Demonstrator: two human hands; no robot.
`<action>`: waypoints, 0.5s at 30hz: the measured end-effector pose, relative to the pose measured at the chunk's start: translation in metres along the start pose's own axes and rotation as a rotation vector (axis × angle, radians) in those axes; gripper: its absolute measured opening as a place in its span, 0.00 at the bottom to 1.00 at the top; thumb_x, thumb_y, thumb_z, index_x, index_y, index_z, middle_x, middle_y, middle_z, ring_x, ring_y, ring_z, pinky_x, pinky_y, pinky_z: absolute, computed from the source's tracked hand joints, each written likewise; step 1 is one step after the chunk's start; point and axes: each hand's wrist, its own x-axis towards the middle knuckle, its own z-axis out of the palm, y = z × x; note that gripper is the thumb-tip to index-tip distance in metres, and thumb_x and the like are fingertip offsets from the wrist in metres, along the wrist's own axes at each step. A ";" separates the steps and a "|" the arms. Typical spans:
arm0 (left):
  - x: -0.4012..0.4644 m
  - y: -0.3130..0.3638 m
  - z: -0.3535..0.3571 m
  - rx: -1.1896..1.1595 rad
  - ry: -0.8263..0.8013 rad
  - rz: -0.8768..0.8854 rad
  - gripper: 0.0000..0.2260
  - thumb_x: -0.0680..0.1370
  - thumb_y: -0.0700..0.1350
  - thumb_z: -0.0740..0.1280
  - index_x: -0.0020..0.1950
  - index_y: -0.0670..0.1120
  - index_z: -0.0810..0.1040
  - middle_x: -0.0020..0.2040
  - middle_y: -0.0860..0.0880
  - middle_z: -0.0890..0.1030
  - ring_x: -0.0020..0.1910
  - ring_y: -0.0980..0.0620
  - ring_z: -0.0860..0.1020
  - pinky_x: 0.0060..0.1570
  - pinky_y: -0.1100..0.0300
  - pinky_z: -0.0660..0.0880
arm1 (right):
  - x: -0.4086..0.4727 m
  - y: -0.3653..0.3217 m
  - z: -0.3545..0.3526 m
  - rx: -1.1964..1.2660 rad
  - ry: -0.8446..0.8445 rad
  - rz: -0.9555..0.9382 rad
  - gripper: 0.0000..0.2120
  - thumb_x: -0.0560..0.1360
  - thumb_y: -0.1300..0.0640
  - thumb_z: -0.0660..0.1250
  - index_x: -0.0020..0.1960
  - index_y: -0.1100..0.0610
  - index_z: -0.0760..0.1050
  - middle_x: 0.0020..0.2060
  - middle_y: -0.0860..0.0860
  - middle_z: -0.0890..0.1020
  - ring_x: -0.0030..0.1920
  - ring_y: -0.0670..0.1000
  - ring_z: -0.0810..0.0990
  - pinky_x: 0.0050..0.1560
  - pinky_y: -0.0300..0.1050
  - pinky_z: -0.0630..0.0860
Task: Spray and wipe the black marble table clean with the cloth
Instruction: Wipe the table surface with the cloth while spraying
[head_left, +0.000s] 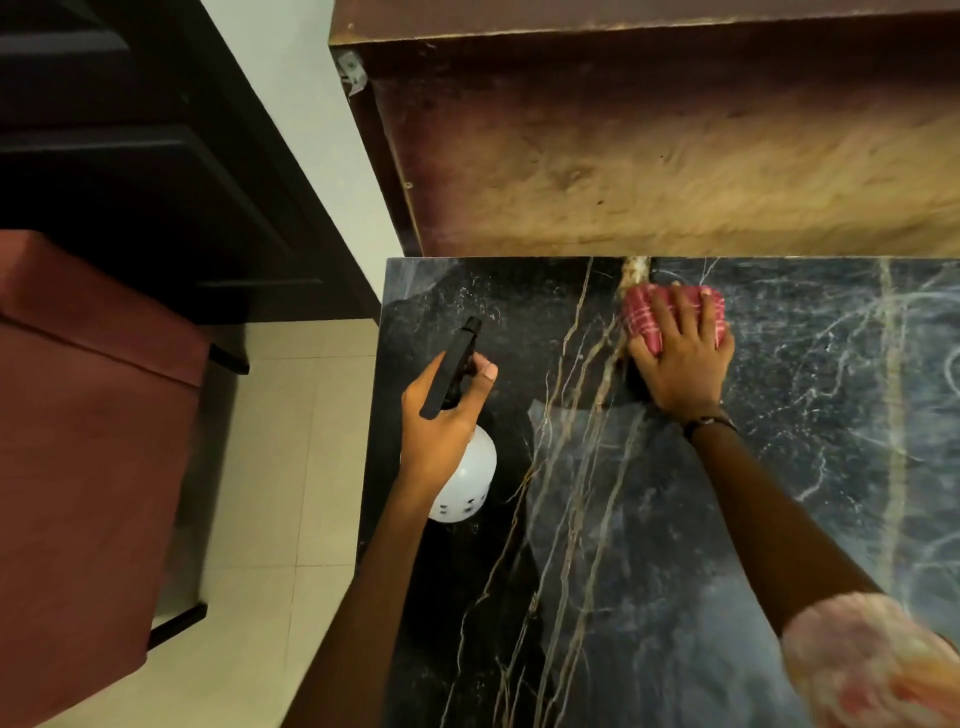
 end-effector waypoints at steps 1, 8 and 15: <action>-0.003 0.000 -0.002 0.001 -0.009 -0.004 0.03 0.75 0.42 0.68 0.47 0.45 0.79 0.38 0.52 0.80 0.26 0.61 0.74 0.29 0.68 0.69 | 0.006 -0.011 0.001 0.029 -0.002 0.058 0.38 0.71 0.31 0.43 0.76 0.47 0.56 0.76 0.53 0.59 0.76 0.61 0.50 0.69 0.70 0.52; -0.021 -0.002 -0.011 0.086 -0.055 0.020 0.05 0.76 0.41 0.67 0.49 0.40 0.79 0.41 0.49 0.81 0.28 0.59 0.75 0.33 0.64 0.73 | -0.046 -0.109 0.026 -0.014 -0.036 -0.271 0.34 0.74 0.33 0.46 0.76 0.46 0.54 0.77 0.52 0.57 0.76 0.60 0.51 0.71 0.66 0.44; -0.031 0.007 -0.006 0.192 -0.044 -0.021 0.06 0.73 0.40 0.63 0.45 0.43 0.80 0.33 0.50 0.78 0.27 0.57 0.72 0.40 0.60 0.74 | -0.128 -0.052 0.028 -0.051 -0.009 -0.546 0.33 0.76 0.31 0.46 0.76 0.45 0.57 0.76 0.50 0.59 0.77 0.57 0.51 0.72 0.65 0.51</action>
